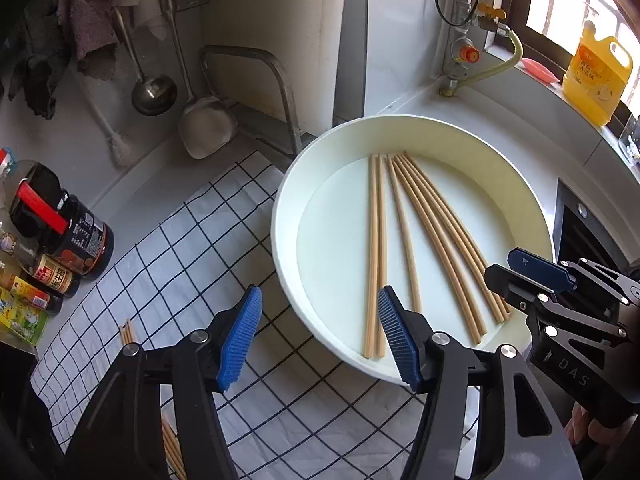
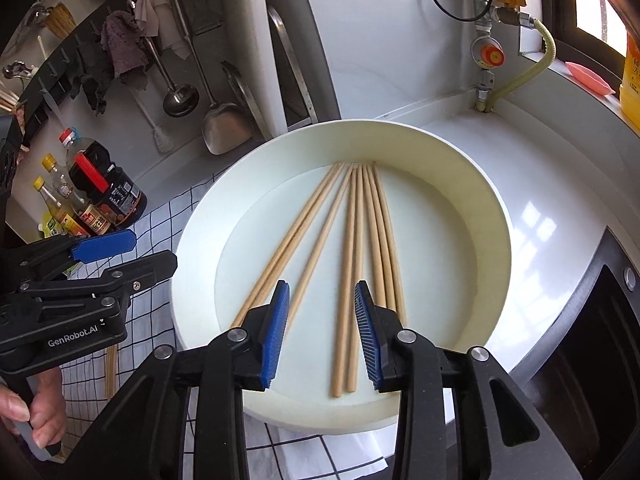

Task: Organize utensils
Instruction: 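Move both open tools back to the remaining chopsticks on the cloth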

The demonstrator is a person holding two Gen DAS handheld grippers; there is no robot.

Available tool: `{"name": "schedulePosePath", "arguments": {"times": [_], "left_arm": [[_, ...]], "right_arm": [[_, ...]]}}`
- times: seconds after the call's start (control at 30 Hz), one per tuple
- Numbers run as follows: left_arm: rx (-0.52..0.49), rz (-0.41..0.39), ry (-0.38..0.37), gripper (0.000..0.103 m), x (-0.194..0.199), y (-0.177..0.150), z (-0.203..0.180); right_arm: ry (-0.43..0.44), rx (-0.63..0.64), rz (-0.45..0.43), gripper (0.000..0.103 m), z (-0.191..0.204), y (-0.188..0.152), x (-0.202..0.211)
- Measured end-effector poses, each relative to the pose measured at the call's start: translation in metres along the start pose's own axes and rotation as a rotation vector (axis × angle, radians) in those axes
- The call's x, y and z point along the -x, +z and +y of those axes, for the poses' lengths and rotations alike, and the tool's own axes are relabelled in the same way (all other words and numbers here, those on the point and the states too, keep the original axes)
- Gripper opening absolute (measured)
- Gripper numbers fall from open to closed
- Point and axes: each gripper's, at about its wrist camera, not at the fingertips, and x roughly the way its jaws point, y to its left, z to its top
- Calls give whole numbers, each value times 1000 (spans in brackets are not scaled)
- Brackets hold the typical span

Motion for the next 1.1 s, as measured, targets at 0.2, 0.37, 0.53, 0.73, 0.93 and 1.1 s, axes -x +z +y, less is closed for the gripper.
{"name": "schedulePosePath", "arguments": {"times": [0.2,0.37,0.53,0.73,0.93,1.1], "left_arm": [[25,-1,7,63,15,-23,27],[53,7,11,64,20,-45,51],[91,14,17,64,25,-65,78],[138,7,39,64,34,-89,112],[184,7,63,66,40,-116,146],[222,28,79,66,42,-141,174]], "right_arm": [[10,30,2,36,30,-10,7],[7,73,8,36,59,-18,10],[15,106,19,39,87,-26,9],[37,149,41,41,124,-38,3],[45,207,81,42,160,-52,-8],[49,245,104,42,184,-63,-16]]}}
